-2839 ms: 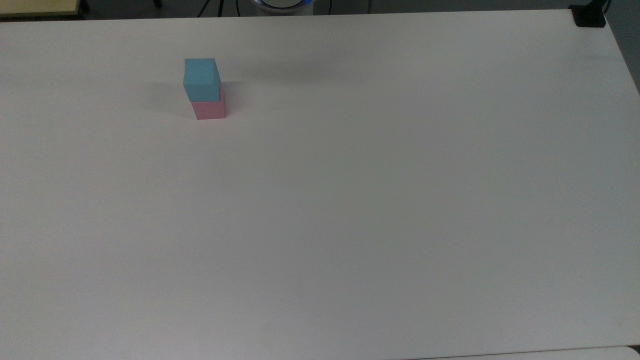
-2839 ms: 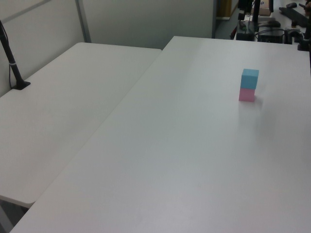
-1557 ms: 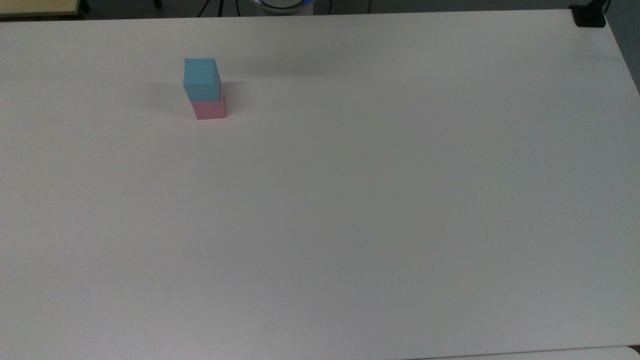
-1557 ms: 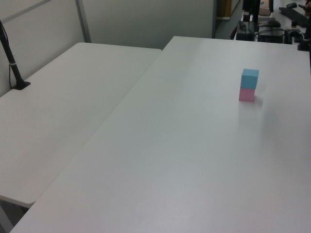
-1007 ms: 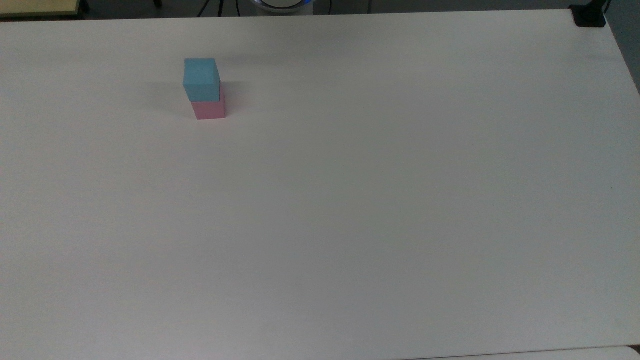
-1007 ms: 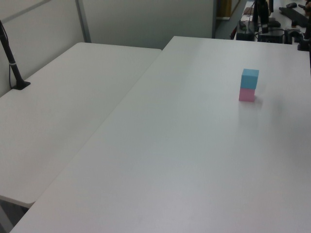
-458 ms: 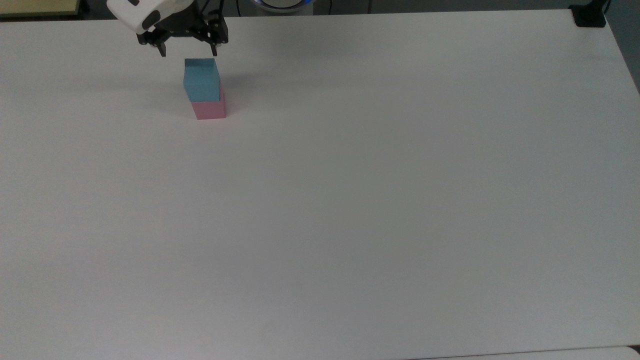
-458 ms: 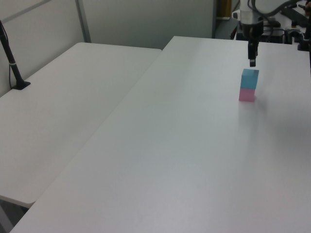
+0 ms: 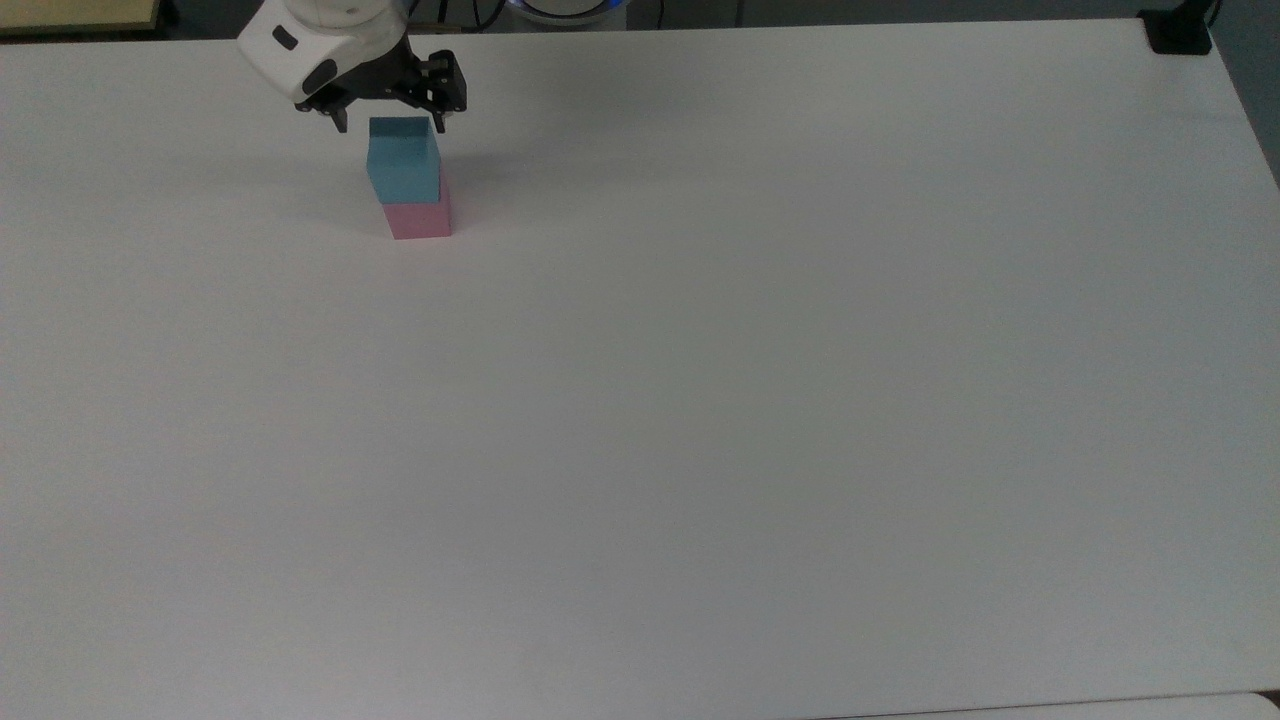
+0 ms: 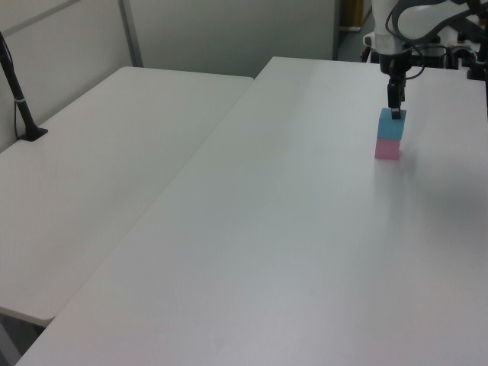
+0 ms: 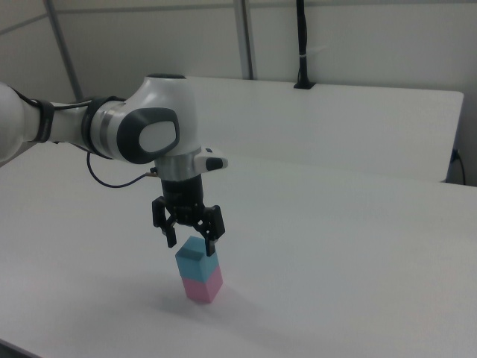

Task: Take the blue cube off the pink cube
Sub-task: 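Lower the open gripper over the blue cube and close on it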

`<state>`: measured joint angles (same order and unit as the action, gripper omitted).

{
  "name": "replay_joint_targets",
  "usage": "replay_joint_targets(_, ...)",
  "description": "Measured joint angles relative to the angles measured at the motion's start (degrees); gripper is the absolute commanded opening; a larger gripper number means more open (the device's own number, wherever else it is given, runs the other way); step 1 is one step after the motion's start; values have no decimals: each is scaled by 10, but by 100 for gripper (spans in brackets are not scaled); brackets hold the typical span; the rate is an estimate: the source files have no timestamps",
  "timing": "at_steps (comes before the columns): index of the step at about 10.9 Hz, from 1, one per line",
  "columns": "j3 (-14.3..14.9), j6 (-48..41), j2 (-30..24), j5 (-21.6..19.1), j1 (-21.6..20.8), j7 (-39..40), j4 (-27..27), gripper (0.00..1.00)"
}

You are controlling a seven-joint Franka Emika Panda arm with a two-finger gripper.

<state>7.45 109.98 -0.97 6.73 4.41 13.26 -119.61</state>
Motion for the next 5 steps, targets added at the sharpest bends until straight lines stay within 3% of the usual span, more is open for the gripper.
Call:
replay_joint_targets(1, 0, 16, 3, 0, -1, -4, -9, 95)
replay_joint_targets(3, -1, 56, 7, 0, -2, -17, -32, 54)
replay_joint_targets(4, -1, 61, 9, 0, -2, -20, -36, 38)
replay_joint_targets(5, -1, 62, 11, 0, -2, -21, -37, 36)
